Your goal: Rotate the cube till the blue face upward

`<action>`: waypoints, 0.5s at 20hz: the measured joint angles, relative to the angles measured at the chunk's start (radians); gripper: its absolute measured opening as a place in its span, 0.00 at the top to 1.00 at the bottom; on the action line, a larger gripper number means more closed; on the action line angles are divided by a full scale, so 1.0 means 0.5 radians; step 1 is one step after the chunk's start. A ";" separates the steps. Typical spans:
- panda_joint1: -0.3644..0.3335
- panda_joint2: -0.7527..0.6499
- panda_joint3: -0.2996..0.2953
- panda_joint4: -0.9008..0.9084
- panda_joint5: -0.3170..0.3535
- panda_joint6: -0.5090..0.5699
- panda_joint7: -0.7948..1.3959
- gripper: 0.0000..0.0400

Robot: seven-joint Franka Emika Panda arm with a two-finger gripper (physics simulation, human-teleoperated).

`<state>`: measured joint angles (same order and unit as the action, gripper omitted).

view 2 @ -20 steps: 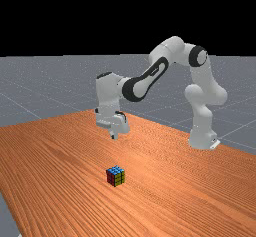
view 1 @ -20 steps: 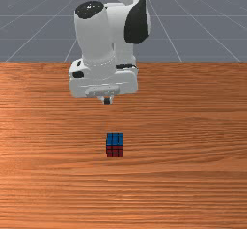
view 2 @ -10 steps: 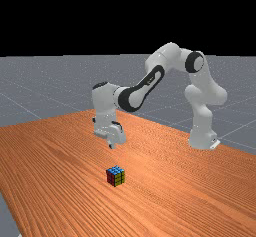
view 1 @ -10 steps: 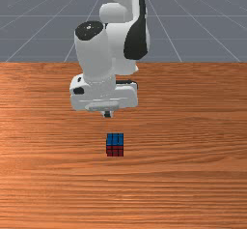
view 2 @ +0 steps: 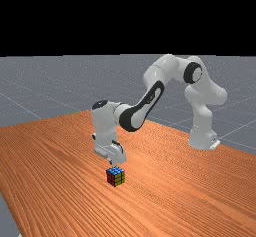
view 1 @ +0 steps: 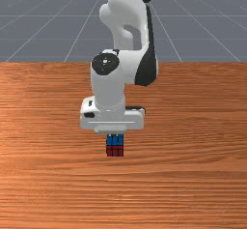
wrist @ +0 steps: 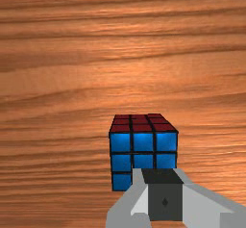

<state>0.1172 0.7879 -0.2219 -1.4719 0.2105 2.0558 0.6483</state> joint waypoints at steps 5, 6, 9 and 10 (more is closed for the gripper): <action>0.054 0.075 0.024 0.013 0.008 0.075 0.053 1.00; 0.058 0.091 0.026 0.010 0.013 0.105 0.061 1.00; 0.061 0.110 0.029 0.004 0.032 0.221 0.071 1.00; 0.064 0.113 0.025 0.002 0.036 0.255 0.083 1.00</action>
<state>0.1493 0.8442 -0.2092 -1.4710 0.2283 2.1834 0.6896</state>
